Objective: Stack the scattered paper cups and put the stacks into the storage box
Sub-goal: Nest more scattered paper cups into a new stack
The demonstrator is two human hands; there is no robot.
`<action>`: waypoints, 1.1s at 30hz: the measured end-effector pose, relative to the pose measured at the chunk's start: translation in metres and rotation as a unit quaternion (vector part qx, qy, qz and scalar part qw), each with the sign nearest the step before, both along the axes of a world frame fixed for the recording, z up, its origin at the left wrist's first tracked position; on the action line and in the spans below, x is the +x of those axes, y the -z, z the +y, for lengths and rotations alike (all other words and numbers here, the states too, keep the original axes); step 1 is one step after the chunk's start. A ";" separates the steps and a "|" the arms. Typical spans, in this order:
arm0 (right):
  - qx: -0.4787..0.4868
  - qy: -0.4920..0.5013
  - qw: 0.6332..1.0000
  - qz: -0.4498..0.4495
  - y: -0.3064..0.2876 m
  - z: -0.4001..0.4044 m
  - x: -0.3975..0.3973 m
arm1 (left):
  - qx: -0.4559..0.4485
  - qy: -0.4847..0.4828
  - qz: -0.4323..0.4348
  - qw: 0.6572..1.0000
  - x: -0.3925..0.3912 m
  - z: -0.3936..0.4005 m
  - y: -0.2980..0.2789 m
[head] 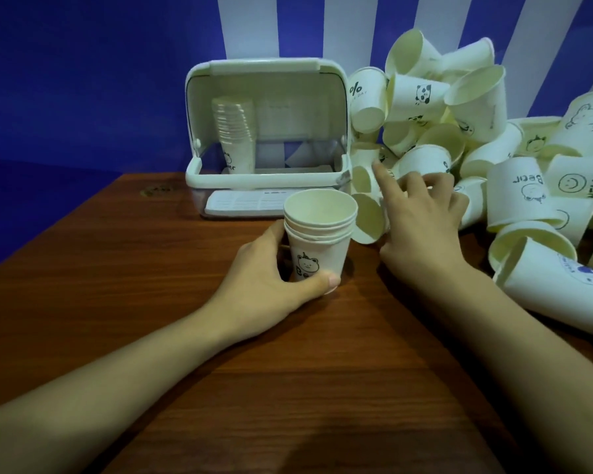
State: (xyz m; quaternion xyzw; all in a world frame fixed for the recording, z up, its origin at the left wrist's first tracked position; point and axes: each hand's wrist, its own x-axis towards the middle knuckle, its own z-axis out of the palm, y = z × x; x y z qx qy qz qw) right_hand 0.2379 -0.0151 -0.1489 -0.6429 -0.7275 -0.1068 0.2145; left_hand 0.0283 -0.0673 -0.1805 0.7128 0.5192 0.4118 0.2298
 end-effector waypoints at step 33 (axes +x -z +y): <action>0.057 -0.233 0.914 0.327 -0.017 -0.038 -0.026 | -0.011 0.013 -0.015 1.000 0.001 -0.001 -0.001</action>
